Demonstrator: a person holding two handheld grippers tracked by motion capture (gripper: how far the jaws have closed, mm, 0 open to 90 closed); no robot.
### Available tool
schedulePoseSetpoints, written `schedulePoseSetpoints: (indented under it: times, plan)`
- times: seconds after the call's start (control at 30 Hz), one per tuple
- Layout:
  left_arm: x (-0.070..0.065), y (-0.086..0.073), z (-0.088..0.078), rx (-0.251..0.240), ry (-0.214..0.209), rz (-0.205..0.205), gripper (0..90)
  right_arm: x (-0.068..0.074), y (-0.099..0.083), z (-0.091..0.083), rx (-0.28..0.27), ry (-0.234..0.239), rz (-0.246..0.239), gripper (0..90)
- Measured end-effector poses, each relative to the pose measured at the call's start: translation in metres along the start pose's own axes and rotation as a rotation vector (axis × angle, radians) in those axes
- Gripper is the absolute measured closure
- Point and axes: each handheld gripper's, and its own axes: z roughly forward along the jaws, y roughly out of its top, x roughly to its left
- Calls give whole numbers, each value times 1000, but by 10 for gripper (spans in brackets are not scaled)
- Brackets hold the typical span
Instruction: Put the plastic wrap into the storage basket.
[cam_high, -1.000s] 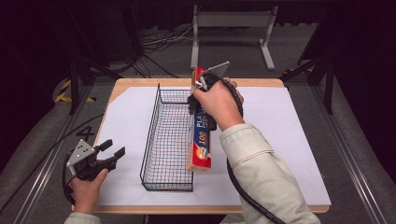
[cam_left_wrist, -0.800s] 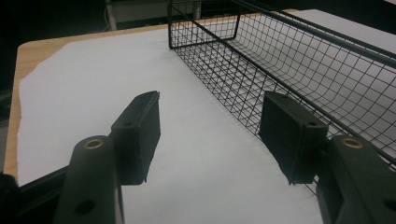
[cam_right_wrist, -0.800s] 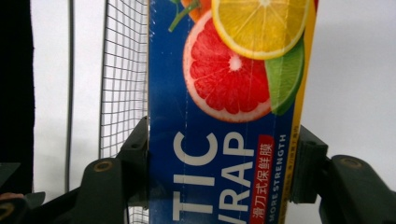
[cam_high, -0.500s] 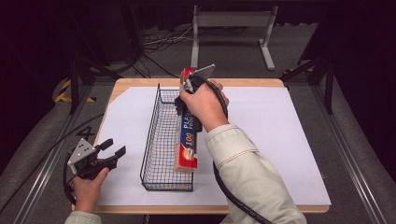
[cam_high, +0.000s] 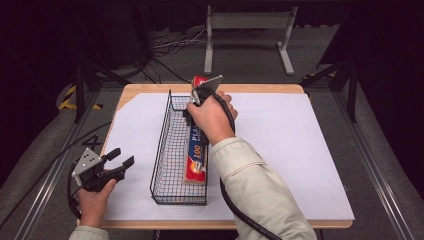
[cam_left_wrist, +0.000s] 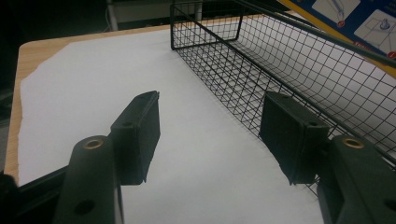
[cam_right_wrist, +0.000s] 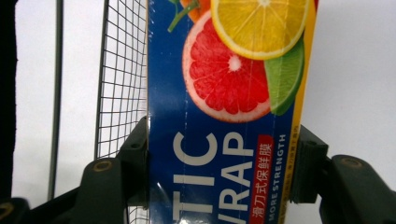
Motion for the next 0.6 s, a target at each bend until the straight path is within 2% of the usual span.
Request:
schedulePoseSetpoints:
  times: [0.23,0.37,0.6]
  plan:
    - [0,0,0,0,0,0,384,1,-3,10,2,-1,6,406]
    - [0,0,0,0,1,-2,384,1,-4,16,-10,-20,0,406]
    - [0,0,0,-1,0,-2,384,3,-7,26,2,-49,-7,405]
